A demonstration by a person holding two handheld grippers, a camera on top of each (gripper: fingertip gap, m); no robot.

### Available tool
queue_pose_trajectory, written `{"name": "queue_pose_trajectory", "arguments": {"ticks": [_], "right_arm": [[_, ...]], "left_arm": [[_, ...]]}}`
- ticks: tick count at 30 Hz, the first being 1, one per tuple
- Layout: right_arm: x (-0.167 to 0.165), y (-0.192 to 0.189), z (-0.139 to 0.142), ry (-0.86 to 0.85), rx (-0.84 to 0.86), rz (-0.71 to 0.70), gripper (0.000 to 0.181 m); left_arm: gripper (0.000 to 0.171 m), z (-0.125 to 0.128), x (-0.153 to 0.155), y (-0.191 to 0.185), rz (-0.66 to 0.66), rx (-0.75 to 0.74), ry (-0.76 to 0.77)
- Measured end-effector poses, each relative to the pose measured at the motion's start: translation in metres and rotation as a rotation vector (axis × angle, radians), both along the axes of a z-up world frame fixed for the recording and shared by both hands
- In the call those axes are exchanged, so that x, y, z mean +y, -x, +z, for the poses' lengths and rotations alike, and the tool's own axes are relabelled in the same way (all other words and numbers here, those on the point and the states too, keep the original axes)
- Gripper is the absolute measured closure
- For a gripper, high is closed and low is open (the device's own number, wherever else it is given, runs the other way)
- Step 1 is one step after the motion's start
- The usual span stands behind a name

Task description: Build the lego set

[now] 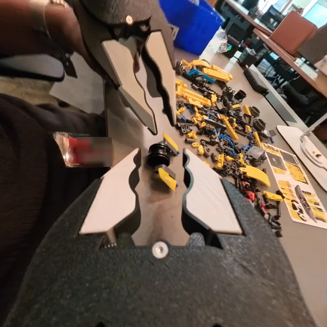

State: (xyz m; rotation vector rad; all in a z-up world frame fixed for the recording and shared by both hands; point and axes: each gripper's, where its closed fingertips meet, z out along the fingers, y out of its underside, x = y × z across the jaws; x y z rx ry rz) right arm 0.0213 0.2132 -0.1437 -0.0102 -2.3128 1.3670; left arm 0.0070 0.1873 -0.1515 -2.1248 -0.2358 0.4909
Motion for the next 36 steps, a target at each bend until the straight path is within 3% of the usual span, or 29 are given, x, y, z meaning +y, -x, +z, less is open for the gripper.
{"name": "queue_pose_trajectory", "arguments": {"ticks": [4,7,10,14,16,23,36], "right_arm": [[0.013,0.005,0.007,0.070,-0.090,-0.033,0.137],[0.028,0.013,-0.012,-0.041,-0.115,-0.087,0.136],[0.032,0.014,-0.021,-0.092,-0.122,-0.097,0.137],[0.032,0.011,-0.018,-0.070,-0.142,-0.073,0.155],[0.032,0.011,-0.018,-0.071,-0.149,-0.068,0.157],[0.030,0.014,-0.035,-0.186,-0.117,-0.085,0.161],[0.022,0.014,-0.032,-0.171,-0.087,-0.067,0.169]], "left_arm": [[0.147,0.005,-0.005,0.007,0.096,-0.025,-0.044],[0.147,-0.010,-0.013,0.015,0.201,-0.137,0.002],[0.147,-0.020,-0.014,0.014,0.214,-0.229,0.017],[0.145,-0.017,-0.006,0.002,0.134,-0.314,-0.038],[0.135,-0.016,-0.003,0.000,0.116,-0.341,-0.050],[0.134,-0.024,0.005,-0.004,0.091,-0.372,-0.004],[0.134,-0.029,0.017,-0.010,0.060,-0.361,0.040]]}}
